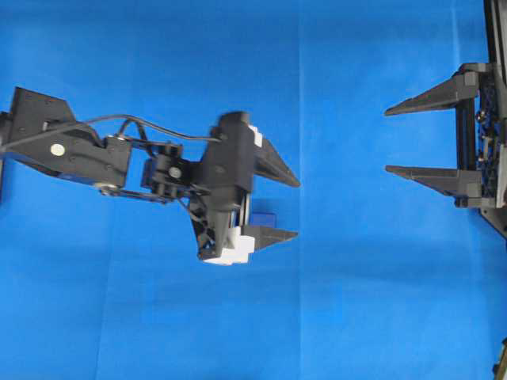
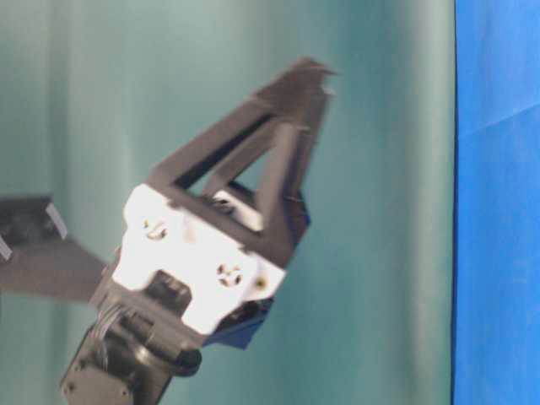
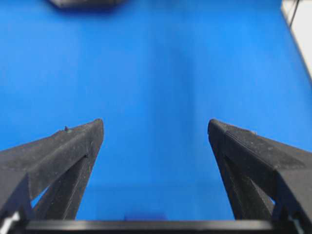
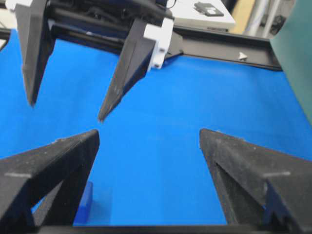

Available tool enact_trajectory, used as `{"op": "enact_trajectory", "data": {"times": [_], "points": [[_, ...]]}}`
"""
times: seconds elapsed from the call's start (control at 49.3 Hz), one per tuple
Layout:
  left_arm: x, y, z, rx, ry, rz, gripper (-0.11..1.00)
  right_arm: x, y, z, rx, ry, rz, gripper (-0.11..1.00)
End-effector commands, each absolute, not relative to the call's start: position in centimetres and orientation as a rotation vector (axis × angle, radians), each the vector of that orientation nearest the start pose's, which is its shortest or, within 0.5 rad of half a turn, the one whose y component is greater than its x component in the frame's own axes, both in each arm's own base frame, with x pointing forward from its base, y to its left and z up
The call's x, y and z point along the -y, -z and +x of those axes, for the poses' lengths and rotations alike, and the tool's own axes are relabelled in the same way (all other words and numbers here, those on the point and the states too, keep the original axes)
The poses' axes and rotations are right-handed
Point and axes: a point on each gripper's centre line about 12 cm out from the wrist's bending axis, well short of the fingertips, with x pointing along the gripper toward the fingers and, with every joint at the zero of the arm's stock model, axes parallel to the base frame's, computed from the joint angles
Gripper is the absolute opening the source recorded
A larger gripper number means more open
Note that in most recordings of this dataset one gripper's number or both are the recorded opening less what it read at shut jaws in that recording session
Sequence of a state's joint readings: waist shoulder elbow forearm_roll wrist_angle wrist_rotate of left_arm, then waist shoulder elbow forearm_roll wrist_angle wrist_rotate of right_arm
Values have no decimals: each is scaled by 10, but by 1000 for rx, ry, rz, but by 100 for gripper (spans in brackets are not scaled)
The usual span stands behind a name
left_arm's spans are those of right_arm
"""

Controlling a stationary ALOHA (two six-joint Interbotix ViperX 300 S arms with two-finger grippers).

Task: Handover the blue block to the right arm after grasping it with the left arm, then place it in the designated position.
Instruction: 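Reach the open left gripper over the blue cube, then lower the left gripper around the blue cube and close on it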

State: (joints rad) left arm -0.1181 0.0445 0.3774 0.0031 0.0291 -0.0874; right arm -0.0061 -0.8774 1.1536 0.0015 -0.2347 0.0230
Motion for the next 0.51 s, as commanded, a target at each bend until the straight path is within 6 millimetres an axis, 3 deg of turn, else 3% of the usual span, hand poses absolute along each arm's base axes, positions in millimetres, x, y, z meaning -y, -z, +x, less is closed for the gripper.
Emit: {"op": "enact_trajectory", "data": {"times": [0.0, 0.223, 0.487], "points": [[57, -261, 456, -523, 98, -53, 91, 2, -285, 217, -21, 11, 29, 96], [64, -252, 462, -757, 95, -34, 91, 2, -284, 217, -24, 11, 29, 96], [68, -255, 471, -886, 92, -16, 91, 2, -284, 217, -27, 11, 29, 96]]}}
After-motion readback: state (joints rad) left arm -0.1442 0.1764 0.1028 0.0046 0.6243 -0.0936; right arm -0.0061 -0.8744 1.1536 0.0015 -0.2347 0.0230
